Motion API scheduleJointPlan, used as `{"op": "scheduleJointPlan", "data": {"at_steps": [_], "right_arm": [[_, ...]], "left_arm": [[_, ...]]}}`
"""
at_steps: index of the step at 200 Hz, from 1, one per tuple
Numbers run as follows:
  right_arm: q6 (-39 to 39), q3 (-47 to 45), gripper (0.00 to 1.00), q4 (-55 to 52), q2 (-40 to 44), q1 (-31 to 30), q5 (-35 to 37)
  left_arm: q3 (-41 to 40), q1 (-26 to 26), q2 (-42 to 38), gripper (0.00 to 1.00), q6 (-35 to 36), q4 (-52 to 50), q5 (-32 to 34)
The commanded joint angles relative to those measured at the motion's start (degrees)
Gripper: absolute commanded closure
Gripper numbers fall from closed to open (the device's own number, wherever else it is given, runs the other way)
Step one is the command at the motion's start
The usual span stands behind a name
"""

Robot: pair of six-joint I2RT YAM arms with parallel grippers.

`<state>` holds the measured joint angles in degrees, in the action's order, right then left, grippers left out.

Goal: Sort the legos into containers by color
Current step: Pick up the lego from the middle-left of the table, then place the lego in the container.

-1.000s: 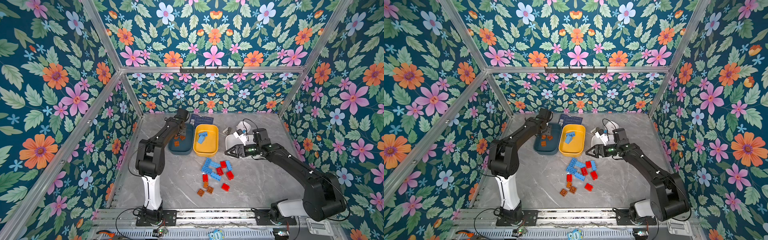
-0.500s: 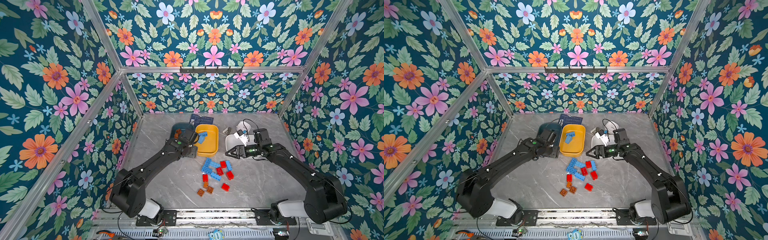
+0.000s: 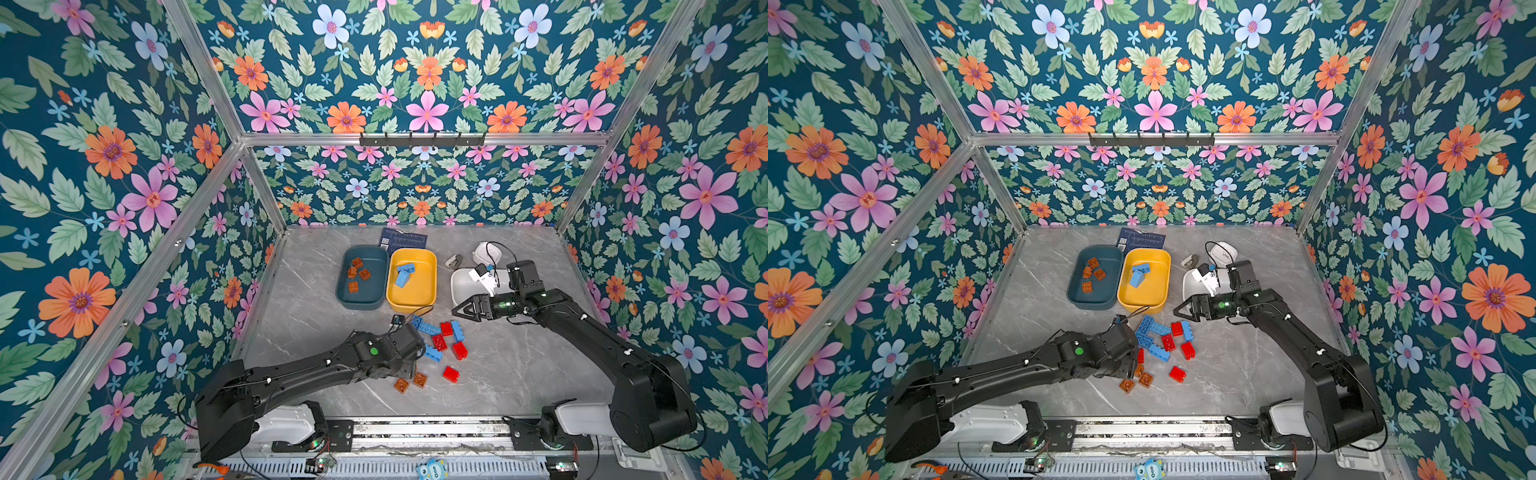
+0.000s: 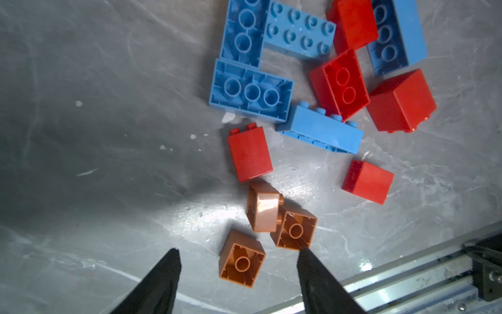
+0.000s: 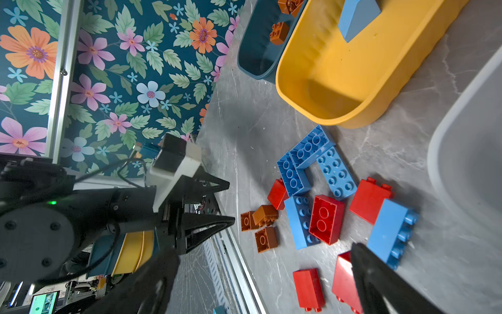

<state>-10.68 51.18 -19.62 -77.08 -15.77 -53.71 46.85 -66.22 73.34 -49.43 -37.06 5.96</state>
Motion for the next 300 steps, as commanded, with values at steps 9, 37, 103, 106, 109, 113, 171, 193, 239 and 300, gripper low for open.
{"op": "scheduleJointPlan", "data": {"at_steps": [9,37,103,106,109,113,171,193,239,300], "right_arm": [[1.01,-0.33,0.01,-0.8,0.54,-0.03,0.13],[0.7,-1.13,0.01,-0.22,0.87,0.02,0.36],[0.66,-1.92,0.01,-1.11,2.14,-0.02,1.09],[0.68,-1.99,0.01,-1.17,2.19,0.02,1.19],[0.66,-1.97,0.01,-1.21,2.25,0.01,1.17],[0.66,-1.94,0.01,-1.28,2.29,0.01,1.27],[0.48,-1.44,0.01,-1.75,2.94,-0.04,0.84],[-0.03,-1.16,0.01,-1.45,3.23,-0.02,-0.86],[-2.46,-0.4,0.01,1.47,3.32,-0.02,-4.57],[-3.93,-0.33,0.01,3.25,3.7,-0.1,-4.71]], "left_arm": [[-1.15,-3.1,2.34,0.28,-1.51,1.11,-0.82],[-3.91,-3.33,3.6,0.28,2.51,4.1,-3.16],[-4.75,-3.31,8.79,0.4,9.05,4.65,-4.54],[-4.82,-3.31,8.95,0.42,9.21,4.51,-4.48],[-4.84,-3.26,9.07,0.43,9.38,4.35,-4.4],[-4.83,-3.23,9.22,0.46,9.62,4.14,-4.17],[-4.85,-1.39,8.25,0.75,10.99,2.74,-3.12],[-2.52,1.4,6.5,0.75,13.14,-1.0,-1.47],[8.1,16.12,4.64,0.74,25.79,-5.82,-0.12],[24.5,36.68,15.03,0.74,41.63,-3.44,2.16]]}}
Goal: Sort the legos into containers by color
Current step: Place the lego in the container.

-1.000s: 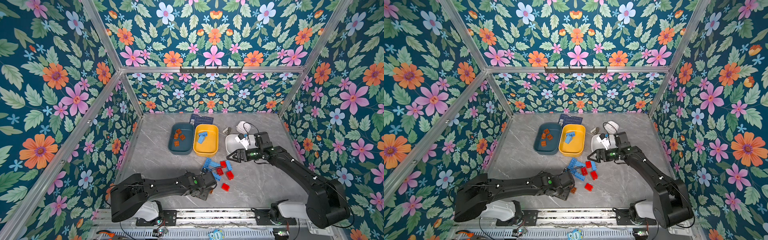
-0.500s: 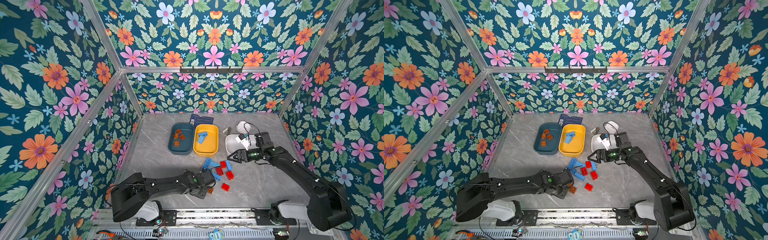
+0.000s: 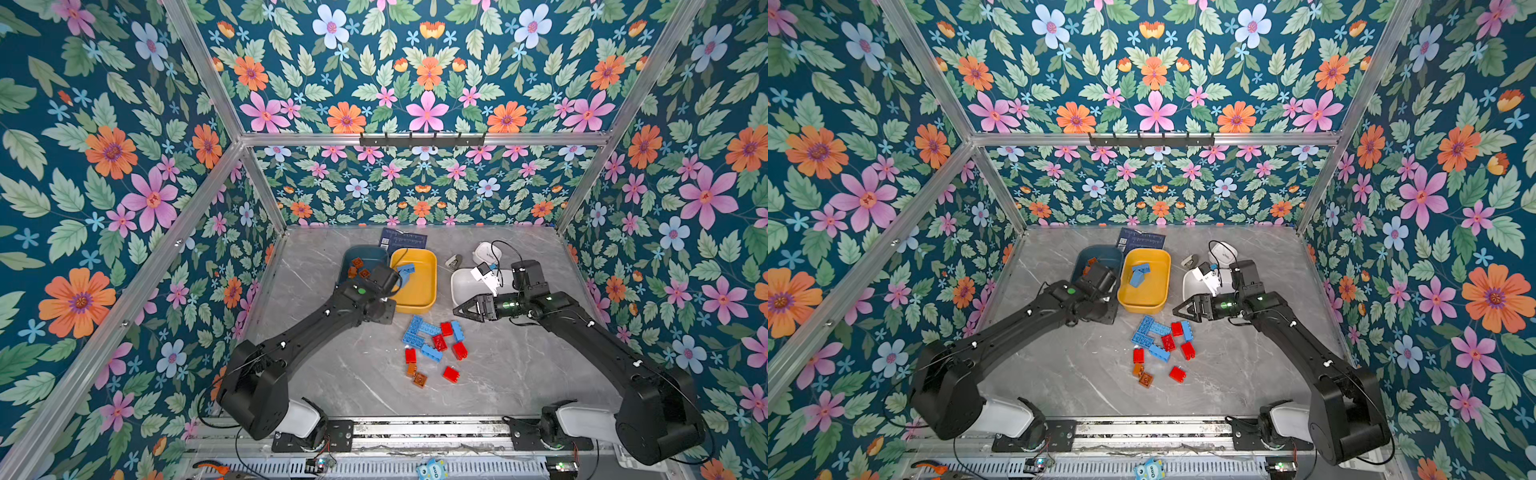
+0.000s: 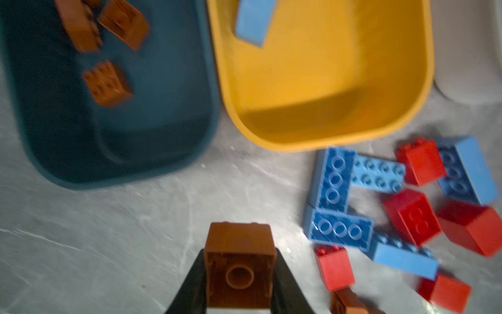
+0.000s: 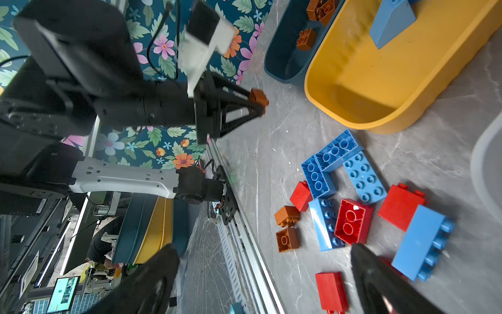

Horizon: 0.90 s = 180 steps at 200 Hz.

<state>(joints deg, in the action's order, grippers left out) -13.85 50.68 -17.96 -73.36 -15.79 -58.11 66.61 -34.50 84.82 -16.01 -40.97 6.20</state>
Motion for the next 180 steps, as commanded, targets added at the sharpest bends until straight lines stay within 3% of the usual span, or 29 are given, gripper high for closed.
{"op": "scheduleJointPlan", "data": {"at_steps": [1,48,85,122,160,180], "right_arm": [[-0.75,0.24,0.01,1.6,-0.02,-0.1,-0.33],[-0.45,0.48,0.01,1.61,-0.2,-0.2,4.08],[0.57,0.67,0.01,0.53,-0.53,-0.2,6.0],[2.05,0.76,0.01,-0.98,-0.44,-0.2,8.87],[1.65,-0.73,0.01,1.76,0.88,-0.19,14.08],[1.7,-0.84,0.01,2.5,1.37,-0.2,15.92]], "left_arm": [[5.01,5.19,3.88,0.73,8.33,0.55,2.04],[14.71,13.22,16.6,0.73,11.93,4.8,0.28],[19.87,15.63,24.78,0.72,12.47,5.38,-2.82],[20.77,16.82,29.54,0.71,13.46,5.25,-1.97],[20.88,18.19,32.09,0.63,13.81,6.69,-2.55],[22.0,18.46,33.26,0.55,14.08,5.85,-3.21]]}}
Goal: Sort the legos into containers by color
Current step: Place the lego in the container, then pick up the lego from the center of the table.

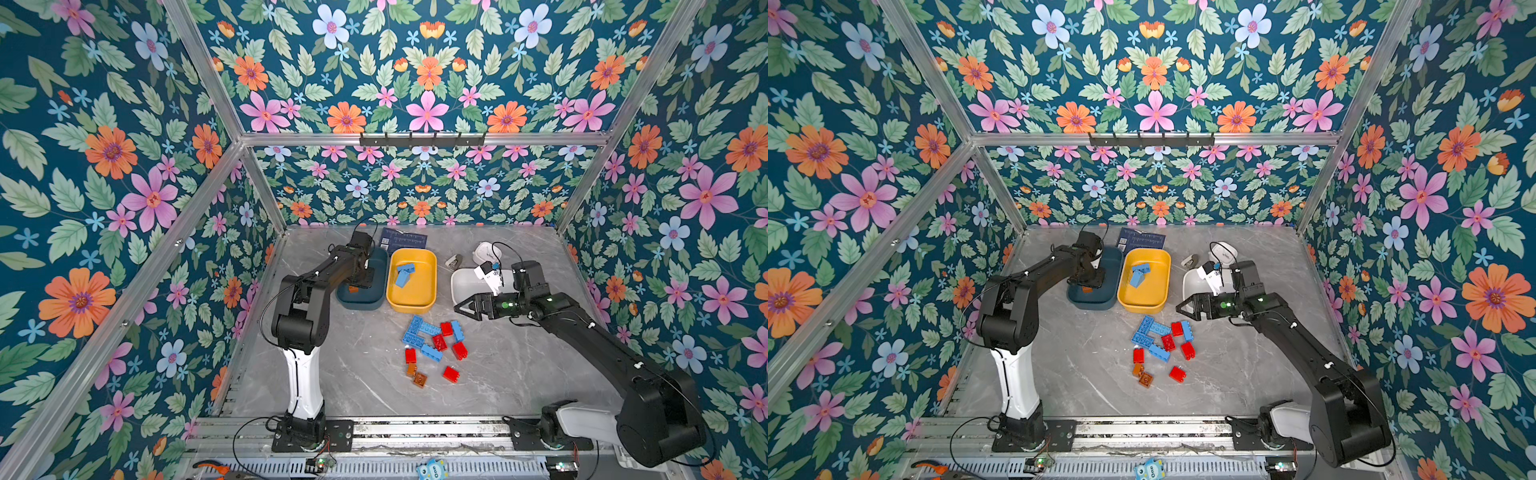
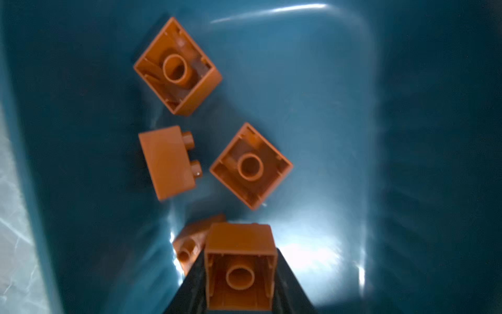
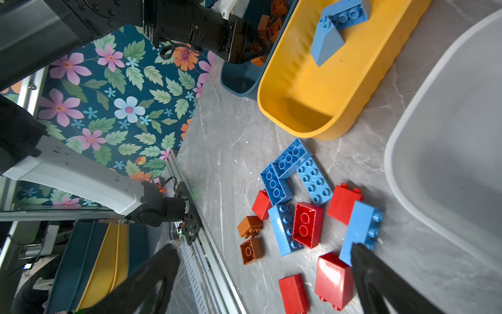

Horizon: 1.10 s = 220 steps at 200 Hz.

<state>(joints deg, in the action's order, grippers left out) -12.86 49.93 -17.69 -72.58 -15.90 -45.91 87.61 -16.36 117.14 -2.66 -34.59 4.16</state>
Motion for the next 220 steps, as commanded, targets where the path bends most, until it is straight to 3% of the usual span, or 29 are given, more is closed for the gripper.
{"op": "scheduleJointPlan", "data": {"at_steps": [1,25,61,110,166,194,220], "right_arm": [[0.68,-0.05,0.01,2.23,0.63,-0.1,3.81],[0.7,0.29,0.01,2.53,0.94,-0.1,4.64],[0.89,1.66,0.01,2.16,0.73,0.01,5.39],[1.06,3.93,0.01,1.98,-0.43,0.52,5.4],[1.17,5.31,0.01,1.52,-1.35,0.61,4.5],[1.26,5.13,0.01,1.52,-1.45,0.63,4.51],[1.26,4.26,0.01,1.61,-1.38,0.61,4.34]], "left_arm": [[1.03,0.3,0.96,0.54,0.72,-0.55,-1.13],[2.53,0.35,0.19,0.35,0.66,-2.13,-1.42],[5.1,0.15,-4.42,0.25,0.16,-4.9,-4.44],[-2.09,-4.65,-16.98,0.23,-2.97,-5.54,-8.95],[-17.29,-17.62,-31.27,0.22,-14.15,-1.56,-6.82],[-22.77,-25.58,-32.38,0.22,-19.54,2.82,-4.38],[-26.4,-29.62,-30.06,0.23,-22.7,7.94,-4.04]]}}
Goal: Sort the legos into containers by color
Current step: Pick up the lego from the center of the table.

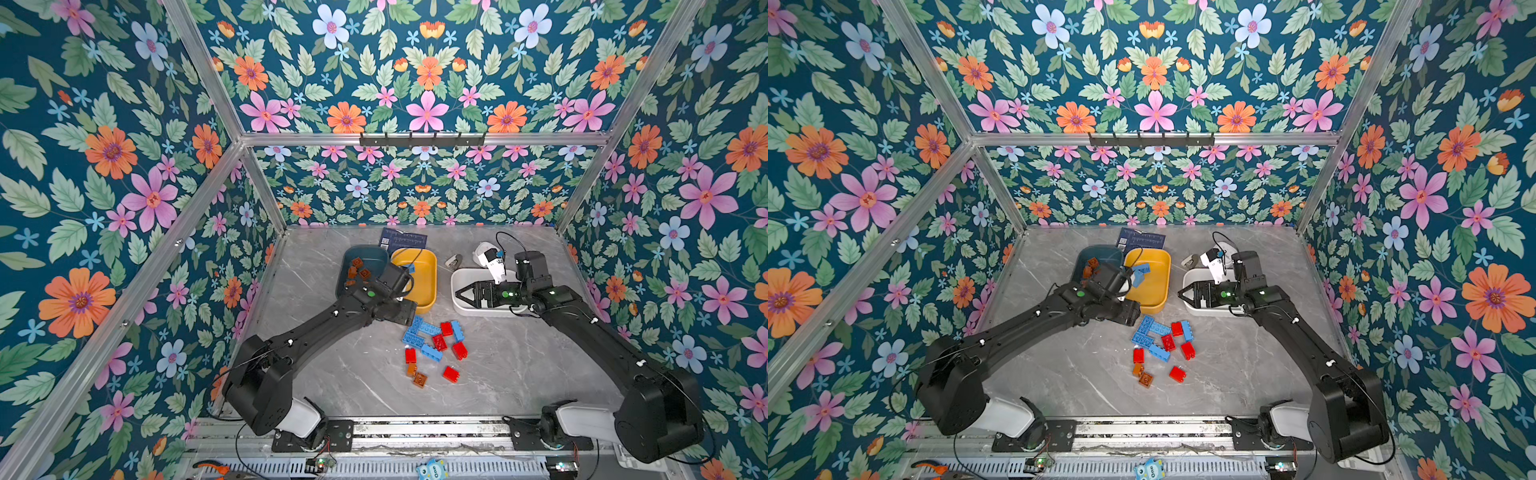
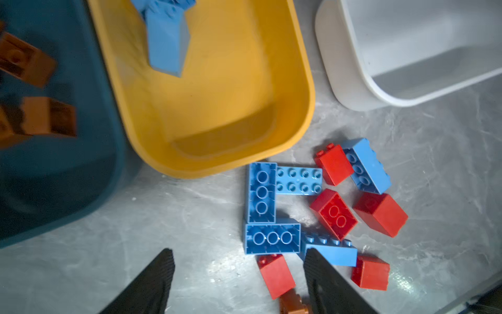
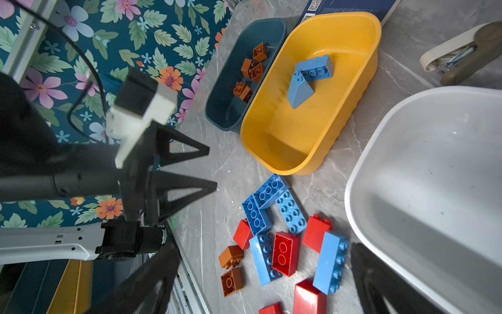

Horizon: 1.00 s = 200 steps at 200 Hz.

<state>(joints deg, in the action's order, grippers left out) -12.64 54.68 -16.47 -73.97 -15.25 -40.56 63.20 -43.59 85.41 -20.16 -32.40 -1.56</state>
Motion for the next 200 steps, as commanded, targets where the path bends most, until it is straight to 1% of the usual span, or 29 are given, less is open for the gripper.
{"op": "scheduleJointPlan", "data": {"at_steps": [1,25,54,89,96,117,138,162,187,200], "right_arm": [[1.09,-0.46,0.01,0.43,0.0,-0.05,-1.02],[1.04,-1.55,0.01,0.39,0.51,-0.05,-0.93],[1.05,-2.59,0.01,0.64,0.92,0.13,-0.75],[1.02,-3.33,0.01,0.87,1.09,0.15,-0.84],[1.04,-3.48,0.01,0.94,1.05,0.16,-0.93],[1.3,-3.66,0.01,0.66,0.99,0.44,-1.28],[1.39,-3.81,0.01,0.49,1.23,0.67,-1.37],[1.48,-4.03,0.01,0.47,1.16,0.91,-1.54],[1.48,-3.88,0.01,0.29,1.17,0.92,-1.63],[1.49,-3.94,0.01,0.31,1.13,0.92,-1.63]], "left_arm": [[-2.0,-2.51,1.78,0.23,-5.26,5.81,1.76],[-1.89,-5.66,6.13,0.24,-5.15,6.87,4.68],[-2.0,-5.73,10.0,0.26,-4.22,9.02,6.75],[-0.28,-5.71,14.45,0.34,-2.02,8.72,10.26],[-0.06,-5.71,15.12,0.36,-1.73,8.95,10.27],[0.16,-5.71,16.55,0.39,-1.43,10.77,7.64],[0.52,-5.71,17.92,0.43,-0.92,10.43,8.69],[0.52,-5.71,19.2,0.5,-0.39,10.62,8.83],[0.55,-5.71,19.25,0.64,-0.48,10.34,8.54],[0.61,-5.71,18.59,0.67,-0.5,9.81,8.94]]}}
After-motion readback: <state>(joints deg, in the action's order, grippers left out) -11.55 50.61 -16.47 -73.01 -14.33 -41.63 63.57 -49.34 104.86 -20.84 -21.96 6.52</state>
